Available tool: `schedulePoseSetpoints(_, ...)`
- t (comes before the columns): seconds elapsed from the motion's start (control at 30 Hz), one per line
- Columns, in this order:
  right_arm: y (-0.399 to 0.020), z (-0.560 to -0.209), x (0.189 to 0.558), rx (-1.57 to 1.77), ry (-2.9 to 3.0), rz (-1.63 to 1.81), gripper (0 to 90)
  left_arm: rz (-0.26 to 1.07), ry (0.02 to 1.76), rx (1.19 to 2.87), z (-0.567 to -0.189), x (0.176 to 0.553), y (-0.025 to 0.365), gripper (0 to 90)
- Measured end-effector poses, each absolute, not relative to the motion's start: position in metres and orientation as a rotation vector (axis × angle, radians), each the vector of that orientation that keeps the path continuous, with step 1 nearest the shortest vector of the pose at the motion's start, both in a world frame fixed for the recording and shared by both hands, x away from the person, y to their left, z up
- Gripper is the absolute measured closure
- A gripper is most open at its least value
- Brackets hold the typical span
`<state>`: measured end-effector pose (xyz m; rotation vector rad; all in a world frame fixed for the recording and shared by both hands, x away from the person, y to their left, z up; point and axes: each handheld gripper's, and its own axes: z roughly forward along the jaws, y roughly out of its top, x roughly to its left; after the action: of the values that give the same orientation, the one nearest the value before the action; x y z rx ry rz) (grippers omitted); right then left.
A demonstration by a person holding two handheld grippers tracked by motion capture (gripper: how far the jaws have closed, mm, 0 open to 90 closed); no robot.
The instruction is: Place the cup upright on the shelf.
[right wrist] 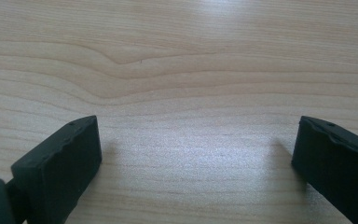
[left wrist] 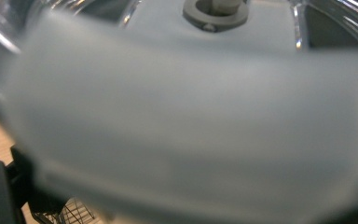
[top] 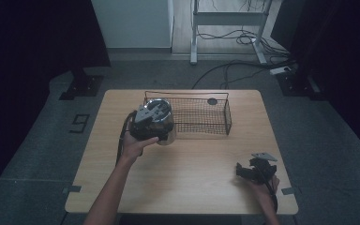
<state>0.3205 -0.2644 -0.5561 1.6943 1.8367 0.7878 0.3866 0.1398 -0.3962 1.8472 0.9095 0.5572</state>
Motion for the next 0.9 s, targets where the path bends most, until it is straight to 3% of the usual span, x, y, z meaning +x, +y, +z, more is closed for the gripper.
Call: schedulePoseSetpoints(0.9, -0.265, -0.556, 0.321, 1.691, 1.834, 0.789, 1.2, 0.566, 0.953, 1.815, -0.384, 0.413, 0.146, 4.1)
